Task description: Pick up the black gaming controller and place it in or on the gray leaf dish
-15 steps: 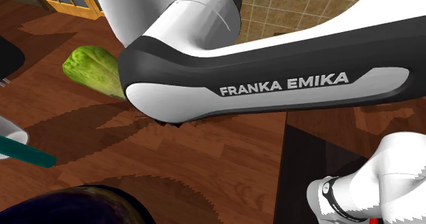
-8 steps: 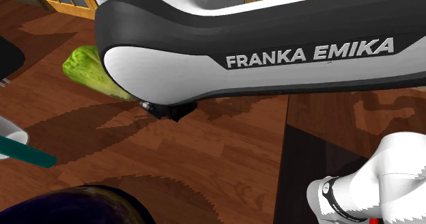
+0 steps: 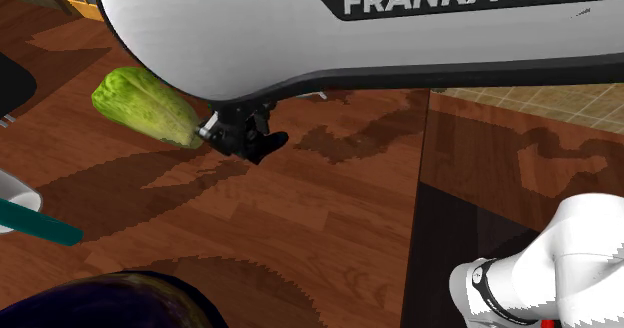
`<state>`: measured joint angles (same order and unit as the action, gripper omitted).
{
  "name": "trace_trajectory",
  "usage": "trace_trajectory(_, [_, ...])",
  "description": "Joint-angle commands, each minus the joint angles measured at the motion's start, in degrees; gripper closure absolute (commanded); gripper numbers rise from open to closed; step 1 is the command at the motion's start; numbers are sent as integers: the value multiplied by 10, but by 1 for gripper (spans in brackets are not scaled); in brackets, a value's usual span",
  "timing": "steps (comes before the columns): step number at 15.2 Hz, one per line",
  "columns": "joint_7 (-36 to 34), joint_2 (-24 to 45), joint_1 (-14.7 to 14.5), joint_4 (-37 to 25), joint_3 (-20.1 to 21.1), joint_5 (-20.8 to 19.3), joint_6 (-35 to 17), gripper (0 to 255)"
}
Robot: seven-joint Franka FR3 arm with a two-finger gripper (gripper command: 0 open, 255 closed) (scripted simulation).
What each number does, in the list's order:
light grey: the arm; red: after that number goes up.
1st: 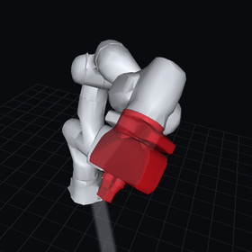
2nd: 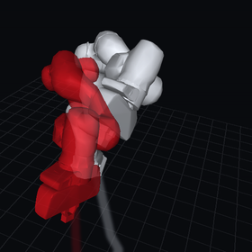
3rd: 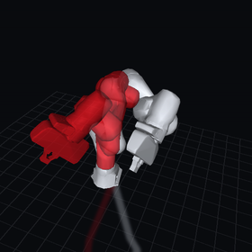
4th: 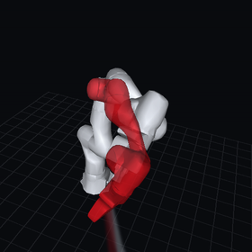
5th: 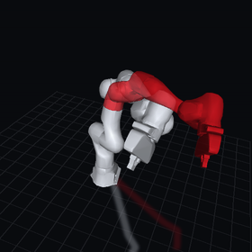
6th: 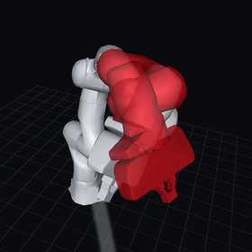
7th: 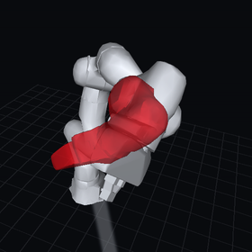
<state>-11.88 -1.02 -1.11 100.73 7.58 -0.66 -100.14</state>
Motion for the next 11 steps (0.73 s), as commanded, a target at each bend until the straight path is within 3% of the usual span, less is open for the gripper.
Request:
trace_trajectory(1, [21,1,10,-5,-10,0,4,255])
trace_trajectory(11, [151,47,75,-64,-75,0,15,255])
